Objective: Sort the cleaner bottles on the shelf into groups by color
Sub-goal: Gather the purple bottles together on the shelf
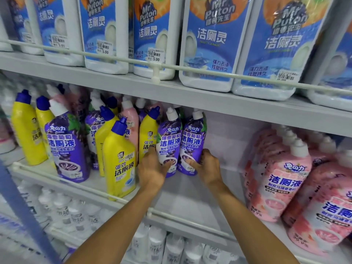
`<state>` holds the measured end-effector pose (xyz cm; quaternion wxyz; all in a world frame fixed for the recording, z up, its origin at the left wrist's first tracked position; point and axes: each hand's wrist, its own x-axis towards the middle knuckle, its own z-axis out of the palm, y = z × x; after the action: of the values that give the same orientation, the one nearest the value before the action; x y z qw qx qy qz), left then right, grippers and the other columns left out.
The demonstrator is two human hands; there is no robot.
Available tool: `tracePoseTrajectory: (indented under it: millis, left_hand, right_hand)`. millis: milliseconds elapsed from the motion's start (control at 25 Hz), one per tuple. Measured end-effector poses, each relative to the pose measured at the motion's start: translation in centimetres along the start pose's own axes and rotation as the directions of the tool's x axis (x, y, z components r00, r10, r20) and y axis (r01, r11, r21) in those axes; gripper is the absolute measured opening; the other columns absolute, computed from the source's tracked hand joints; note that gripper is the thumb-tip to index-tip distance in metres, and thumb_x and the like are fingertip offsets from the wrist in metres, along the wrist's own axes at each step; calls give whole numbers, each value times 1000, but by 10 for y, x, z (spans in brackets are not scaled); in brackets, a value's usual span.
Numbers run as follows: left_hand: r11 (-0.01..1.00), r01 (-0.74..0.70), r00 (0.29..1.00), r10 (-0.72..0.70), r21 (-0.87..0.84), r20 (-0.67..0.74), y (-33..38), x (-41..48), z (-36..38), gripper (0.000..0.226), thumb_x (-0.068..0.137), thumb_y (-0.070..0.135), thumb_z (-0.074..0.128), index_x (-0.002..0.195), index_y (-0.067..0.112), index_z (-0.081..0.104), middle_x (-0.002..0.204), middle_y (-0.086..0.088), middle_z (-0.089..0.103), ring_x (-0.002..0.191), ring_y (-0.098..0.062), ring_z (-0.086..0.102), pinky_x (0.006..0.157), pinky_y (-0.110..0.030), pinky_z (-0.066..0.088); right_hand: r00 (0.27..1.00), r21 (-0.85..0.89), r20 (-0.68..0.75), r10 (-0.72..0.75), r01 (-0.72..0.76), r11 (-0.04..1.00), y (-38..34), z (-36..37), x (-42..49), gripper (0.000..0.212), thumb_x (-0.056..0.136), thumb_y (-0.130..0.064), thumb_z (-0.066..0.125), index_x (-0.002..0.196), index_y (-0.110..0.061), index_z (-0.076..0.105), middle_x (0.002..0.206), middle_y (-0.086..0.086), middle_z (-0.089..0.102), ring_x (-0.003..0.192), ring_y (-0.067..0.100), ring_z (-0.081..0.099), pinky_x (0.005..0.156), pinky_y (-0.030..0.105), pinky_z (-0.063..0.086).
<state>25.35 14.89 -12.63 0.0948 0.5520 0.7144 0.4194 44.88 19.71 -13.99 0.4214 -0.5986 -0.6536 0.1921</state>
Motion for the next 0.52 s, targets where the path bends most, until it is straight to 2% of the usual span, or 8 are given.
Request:
tracePoseTrajectory:
  millis: [160,320,440,520]
  left_hand:
    - [1000,16,1000,-17,7,18,8,2,6,61,76,52,81,112,10,54,112,-12,70,102,-34,67,75,-40,52]
    - [999,45,999,-45,-23,14,16,3,13,60,78,43,83,116,6,54,115,-16,69,106,-37,66,78,-41,50]
    - [998,53,998,-52,-40,22,20,4,18,57,81,38,82,117,5,54,117,-17,69,109,-38,64,80,-42,49]
    - [998,45,999,-43,-43,32,23,4,21,55,81,36,82,117,4,55,117,-18,68,110,-39,64,82,-42,48]
  right_hand:
    - [999,-18,30,-10,10,1000,-4,-4,0,58,76,-52,83,114,-14,61,115,-1,73,85,9,69,69,13,53]
    - [1000,-46,12,-17,17,999,-1,-7,3,59,76,-52,82,114,-11,62,117,4,74,92,19,73,79,30,59]
    - [1000,-75,8,-13,13,997,3,-10,7,60,76,-51,83,114,-10,63,116,5,74,95,22,72,82,33,58]
    - [1000,-71,24,-3,4,997,5,-13,10,59,77,-49,83,116,-10,62,117,5,73,93,19,71,79,28,57]
